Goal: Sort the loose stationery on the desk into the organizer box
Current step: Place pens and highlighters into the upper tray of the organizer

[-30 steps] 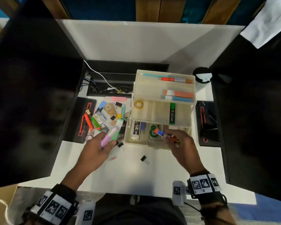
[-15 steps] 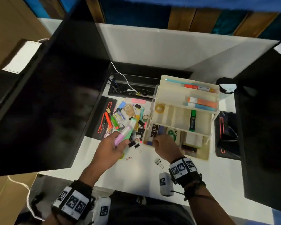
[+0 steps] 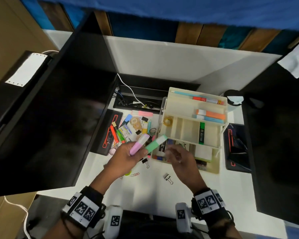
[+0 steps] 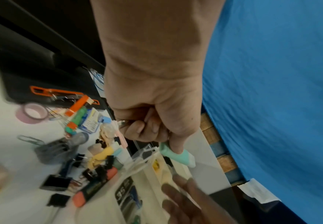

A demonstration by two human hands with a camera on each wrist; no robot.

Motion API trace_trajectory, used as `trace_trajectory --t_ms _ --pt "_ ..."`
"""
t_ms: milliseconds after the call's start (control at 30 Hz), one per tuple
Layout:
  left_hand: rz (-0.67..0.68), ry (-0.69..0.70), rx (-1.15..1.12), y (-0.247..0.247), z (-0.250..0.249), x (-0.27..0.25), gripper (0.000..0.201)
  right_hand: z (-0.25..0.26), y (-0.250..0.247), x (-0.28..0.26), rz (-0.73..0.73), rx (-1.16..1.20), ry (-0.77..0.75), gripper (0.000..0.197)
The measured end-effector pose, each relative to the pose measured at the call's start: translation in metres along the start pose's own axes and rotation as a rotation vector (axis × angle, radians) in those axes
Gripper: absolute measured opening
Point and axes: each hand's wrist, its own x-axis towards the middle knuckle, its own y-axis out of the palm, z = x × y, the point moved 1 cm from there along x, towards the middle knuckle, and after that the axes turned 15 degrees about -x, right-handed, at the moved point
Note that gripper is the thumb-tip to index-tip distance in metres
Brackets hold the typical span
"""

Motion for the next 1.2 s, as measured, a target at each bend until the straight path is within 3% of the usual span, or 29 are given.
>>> trace_trajectory --t_ms 133,300,400,533,633,867,1033,1200 --pt "0.110 0.046 -0.034 0.028 -0.013 0.014 0.014 0.040 -0.016 0.007 0.040 0.444 0.122 0.022" --pt "0.162 0.109 0.140 0.055 -0.039 0.024 0.034 0.030 -0.033 0.009 -0.135 0.613 0.212 0.024" --pt "0.158 0.181 0.244 0.066 -0.075 0.039 0.031 0.010 -0.050 0.004 -0.246 0.695 0.343 0.026" --pt "0.183 0.470 0.577 0.079 -0.107 0.087 0.021 -0.008 -0.074 -0.007 -0.343 0.574 0.338 0.033" --pt "0.160 0.555 0.758 0.091 -0.117 0.131 0.021 -0.018 -0.083 -0.014 -0.382 0.478 0.311 0.032" --pt "0.171 0.578 0.861 0.109 -0.125 0.163 0.031 -0.045 -0.092 -0.027 -0.374 0.377 0.336 0.036" --pt "0.174 0.497 0.910 0.110 -0.115 0.174 0.037 -0.046 -0.095 -0.028 -0.357 0.377 0.388 0.037" --pt "0.162 0.475 0.807 0.110 -0.108 0.179 0.038 -0.035 -0.111 -0.007 -0.351 0.279 0.335 0.027"
